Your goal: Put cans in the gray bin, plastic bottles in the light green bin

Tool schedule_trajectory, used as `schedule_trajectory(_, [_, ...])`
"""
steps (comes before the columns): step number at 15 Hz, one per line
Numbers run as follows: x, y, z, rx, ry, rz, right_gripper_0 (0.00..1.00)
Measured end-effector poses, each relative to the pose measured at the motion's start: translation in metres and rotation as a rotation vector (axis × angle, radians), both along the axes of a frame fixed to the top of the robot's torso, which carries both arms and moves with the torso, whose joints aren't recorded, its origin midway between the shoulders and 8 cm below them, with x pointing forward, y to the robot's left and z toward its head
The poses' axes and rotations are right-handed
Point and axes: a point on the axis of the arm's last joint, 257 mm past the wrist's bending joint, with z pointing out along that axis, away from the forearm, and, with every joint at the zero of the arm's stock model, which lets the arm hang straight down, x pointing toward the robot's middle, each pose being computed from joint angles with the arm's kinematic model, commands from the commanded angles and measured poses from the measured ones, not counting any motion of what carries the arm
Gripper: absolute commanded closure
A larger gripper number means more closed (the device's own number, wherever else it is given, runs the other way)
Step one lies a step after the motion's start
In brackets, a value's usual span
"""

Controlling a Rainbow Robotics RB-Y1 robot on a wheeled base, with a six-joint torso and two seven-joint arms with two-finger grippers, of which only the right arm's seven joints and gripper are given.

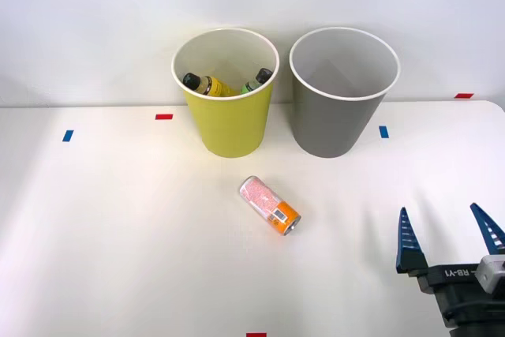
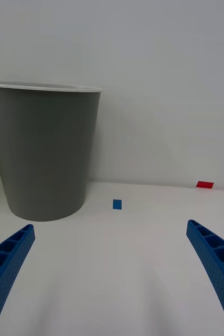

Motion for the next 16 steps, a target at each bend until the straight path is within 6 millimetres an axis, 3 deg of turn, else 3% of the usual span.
schedule_trajectory(9, [-0.024,0.033,-0.013,0.164,0.014,0.067,0.00])
schedule_trajectory(16, [-0.055,0.065,-0.011,0.138,-0.005,0.184,0.00])
